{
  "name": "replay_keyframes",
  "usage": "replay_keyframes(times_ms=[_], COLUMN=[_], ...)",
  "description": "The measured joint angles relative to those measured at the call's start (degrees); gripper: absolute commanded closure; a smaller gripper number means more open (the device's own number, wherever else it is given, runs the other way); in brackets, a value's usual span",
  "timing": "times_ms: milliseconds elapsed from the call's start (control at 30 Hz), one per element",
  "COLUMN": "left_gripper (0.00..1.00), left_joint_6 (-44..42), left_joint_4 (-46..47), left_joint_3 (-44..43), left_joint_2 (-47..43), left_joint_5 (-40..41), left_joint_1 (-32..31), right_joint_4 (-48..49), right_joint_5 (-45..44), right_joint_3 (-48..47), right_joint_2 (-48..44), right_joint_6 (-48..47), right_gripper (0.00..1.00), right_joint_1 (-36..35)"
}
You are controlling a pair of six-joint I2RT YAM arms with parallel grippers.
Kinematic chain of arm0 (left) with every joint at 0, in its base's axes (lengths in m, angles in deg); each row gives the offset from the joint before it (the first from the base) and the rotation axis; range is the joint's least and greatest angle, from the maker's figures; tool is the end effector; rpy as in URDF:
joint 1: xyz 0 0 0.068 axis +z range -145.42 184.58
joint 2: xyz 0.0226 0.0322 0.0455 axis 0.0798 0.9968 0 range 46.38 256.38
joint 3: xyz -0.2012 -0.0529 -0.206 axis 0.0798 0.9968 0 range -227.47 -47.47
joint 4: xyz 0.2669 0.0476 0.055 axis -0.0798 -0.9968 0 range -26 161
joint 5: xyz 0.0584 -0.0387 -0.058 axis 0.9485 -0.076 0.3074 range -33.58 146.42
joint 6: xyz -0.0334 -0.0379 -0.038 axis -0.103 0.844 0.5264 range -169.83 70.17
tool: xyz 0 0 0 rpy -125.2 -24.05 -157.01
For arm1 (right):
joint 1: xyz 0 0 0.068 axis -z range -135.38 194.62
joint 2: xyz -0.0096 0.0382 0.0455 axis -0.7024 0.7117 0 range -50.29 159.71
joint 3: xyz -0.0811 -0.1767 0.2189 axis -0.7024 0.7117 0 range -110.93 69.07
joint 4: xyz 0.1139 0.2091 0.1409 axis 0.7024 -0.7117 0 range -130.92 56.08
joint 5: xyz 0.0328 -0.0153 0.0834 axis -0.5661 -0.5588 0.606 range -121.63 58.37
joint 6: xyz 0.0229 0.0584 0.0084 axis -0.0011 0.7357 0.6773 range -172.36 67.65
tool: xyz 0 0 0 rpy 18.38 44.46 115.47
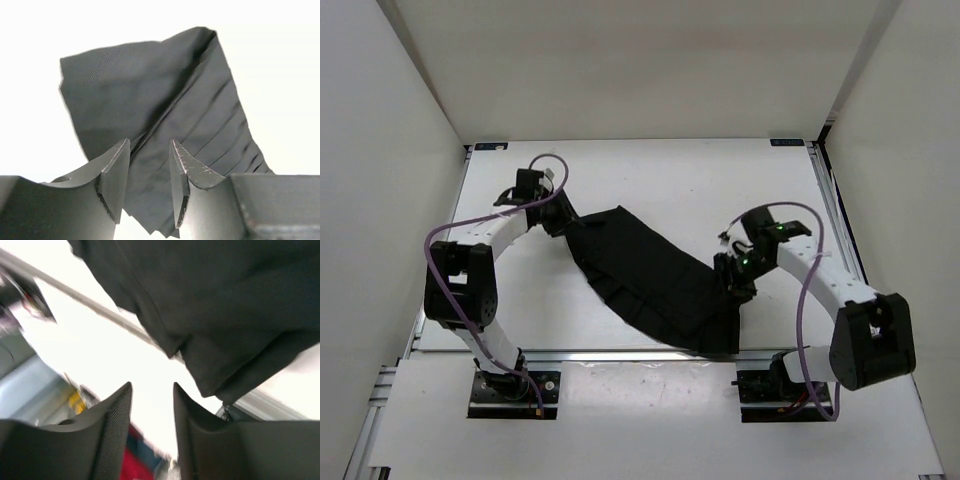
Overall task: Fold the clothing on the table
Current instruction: Fold the skirt
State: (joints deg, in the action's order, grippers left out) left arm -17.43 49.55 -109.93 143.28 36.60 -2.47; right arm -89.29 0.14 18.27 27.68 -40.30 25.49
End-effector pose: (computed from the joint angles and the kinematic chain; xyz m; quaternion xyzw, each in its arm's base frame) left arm 0.3658 -0.0619 0.1987 -0.1574 0.9299 -0.2523 0.2164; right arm 0.2140 0.1013 0.2116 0.0770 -0.9568 -0.2799 0.0132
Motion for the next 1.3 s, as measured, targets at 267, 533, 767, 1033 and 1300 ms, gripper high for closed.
replay_keyframes(times_ms=[267, 533, 767, 1033, 1300], left_gripper=[1.0, 1.0, 1.0, 1.0, 1.0], left_joint_6=[-3.0, -3.0, -5.1, -5.4, -3.9], left_joint_4=[0.9, 2.9, -5.0, -4.4, -4.1], left_joint_3=[-10.6, -13.3, -21.4, -9.5, -5.4], left_joint_2=[0.4, 14.0, 22.4, 14.0, 11.1], left_joint_5=[2.6, 2.5, 11.4, 14.7, 12.8], left_joint_1=[-5.5, -9.5, -11.7, -12.3, -10.6], right_joint_4=[9.3, 13.4, 13.2, 13.1, 19.2], right_joint_5=[-1.0, -4.2, -8.2, -10.1, -10.2], right_joint_3=[-2.5, 1.1, -0.2, -25.5, -24.7], right_joint_2=[0.2, 10.5, 19.6, 36.6, 27.2], right_joint_6=[6.3, 9.5, 9.5, 6.7, 3.3], right_gripper=[0.99, 1.0, 1.0, 1.0, 0.23], right_joint_1=[4.4, 1.8, 4.2, 9.0, 12.7])
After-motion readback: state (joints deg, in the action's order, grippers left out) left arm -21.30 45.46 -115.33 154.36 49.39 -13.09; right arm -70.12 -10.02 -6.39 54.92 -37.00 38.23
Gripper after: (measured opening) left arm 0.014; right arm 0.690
